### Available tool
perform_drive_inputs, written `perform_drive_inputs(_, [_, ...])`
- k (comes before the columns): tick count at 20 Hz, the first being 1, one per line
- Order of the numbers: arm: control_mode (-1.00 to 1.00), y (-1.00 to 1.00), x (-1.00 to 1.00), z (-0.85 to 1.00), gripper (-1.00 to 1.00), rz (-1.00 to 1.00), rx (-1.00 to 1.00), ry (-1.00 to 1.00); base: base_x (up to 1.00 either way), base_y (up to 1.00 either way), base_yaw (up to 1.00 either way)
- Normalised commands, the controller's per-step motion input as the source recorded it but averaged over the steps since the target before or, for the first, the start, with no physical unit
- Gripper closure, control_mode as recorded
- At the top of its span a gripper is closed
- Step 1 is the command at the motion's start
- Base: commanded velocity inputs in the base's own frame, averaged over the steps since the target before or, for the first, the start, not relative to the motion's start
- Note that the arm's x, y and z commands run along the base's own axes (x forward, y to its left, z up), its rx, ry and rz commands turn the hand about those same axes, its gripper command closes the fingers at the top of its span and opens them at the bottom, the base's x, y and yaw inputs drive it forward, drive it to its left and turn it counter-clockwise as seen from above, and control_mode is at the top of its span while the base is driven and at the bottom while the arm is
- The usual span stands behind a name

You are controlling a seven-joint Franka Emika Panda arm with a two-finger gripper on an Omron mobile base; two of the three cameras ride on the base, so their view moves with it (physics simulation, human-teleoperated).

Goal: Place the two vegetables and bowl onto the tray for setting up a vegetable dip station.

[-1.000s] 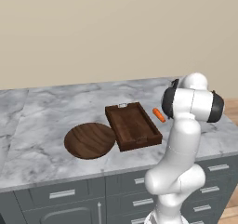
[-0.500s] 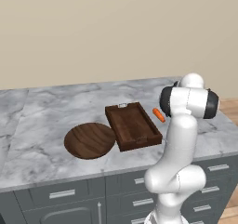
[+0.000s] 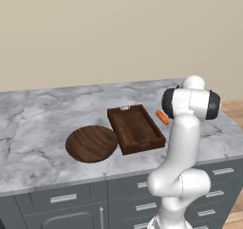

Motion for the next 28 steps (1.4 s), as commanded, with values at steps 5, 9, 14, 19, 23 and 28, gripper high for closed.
perform_drive_inputs(5, [-1.00, 0.00, 0.00, -0.10, 1.00, 0.01, 0.00, 0.01, 0.00, 0.00, 0.00])
perform_drive_inputs(9, [-1.00, 0.00, -0.01, 0.00, 1.00, 0.01, 0.00, -0.01, 0.00, 0.00, 0.00])
perform_drive_inputs(14, [-1.00, 0.01, 0.00, 0.51, 1.00, 0.07, 0.00, -0.04, 0.00, 0.00, 0.00])
perform_drive_inputs(19, [-1.00, 0.09, -0.02, 0.73, 1.00, 0.10, 0.00, -0.04, 0.00, 0.00, 0.00])
perform_drive_inputs(23, [-1.00, 0.26, -0.31, 0.67, 1.00, 0.12, -0.01, -0.04, 0.00, 0.00, 0.00])
perform_drive_inputs(28, [-1.00, 0.65, -0.39, 0.49, 1.00, 0.22, -0.04, -0.05, 0.00, 0.00, 0.00])
